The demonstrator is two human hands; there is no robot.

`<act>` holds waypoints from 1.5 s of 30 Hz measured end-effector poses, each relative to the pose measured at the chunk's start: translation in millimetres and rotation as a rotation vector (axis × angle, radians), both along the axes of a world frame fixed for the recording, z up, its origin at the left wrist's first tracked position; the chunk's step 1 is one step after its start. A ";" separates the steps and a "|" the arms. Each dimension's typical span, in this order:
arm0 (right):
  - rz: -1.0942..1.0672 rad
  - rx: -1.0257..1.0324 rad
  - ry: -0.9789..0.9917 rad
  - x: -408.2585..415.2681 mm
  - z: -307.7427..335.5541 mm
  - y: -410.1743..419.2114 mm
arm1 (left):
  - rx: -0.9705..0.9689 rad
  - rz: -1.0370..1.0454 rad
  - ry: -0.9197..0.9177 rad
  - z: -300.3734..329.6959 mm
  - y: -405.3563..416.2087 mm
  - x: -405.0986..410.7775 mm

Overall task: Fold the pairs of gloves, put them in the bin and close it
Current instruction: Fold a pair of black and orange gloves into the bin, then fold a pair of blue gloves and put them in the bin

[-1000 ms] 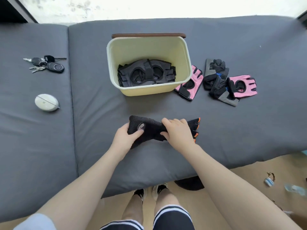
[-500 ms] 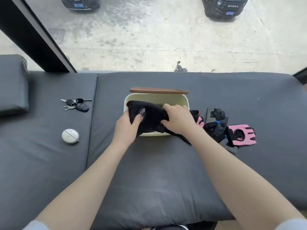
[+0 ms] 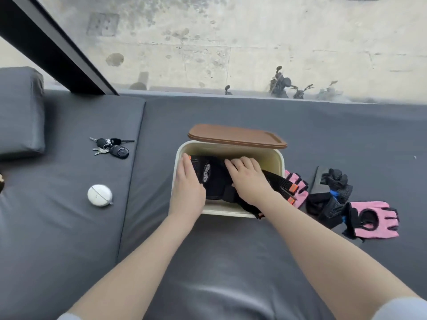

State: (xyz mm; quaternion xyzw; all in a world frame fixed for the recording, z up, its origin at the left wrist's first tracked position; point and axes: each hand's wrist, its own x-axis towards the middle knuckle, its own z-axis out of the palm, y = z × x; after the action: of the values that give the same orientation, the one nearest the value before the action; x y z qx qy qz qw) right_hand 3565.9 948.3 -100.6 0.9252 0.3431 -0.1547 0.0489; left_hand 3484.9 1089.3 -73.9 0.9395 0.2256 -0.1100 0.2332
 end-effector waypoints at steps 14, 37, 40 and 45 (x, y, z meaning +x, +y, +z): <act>-0.220 -0.225 0.039 0.8 30.9 -11.8 | 0.181 -0.563 0.332 -30.2 -5.7 24.7; -0.727 0.037 0.714 -1.4 -26.4 -8.0 | -0.032 -0.511 0.504 -46.0 11.3 38.7; -0.763 0.141 0.654 -10.6 -0.6 -7.1 | -0.025 -0.510 0.371 -26.7 9.0 33.7; -0.718 0.415 0.269 -60.9 56.9 -27.9 | -0.150 -0.458 0.034 12.6 -4.9 9.4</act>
State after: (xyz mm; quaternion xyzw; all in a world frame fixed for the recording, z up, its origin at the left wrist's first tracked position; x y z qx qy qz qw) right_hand 3505.0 920.4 -43.7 0.9476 0.0265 -0.2087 -0.2403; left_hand 3494.2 1084.3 -61.3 0.9442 0.0016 -0.1921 0.2676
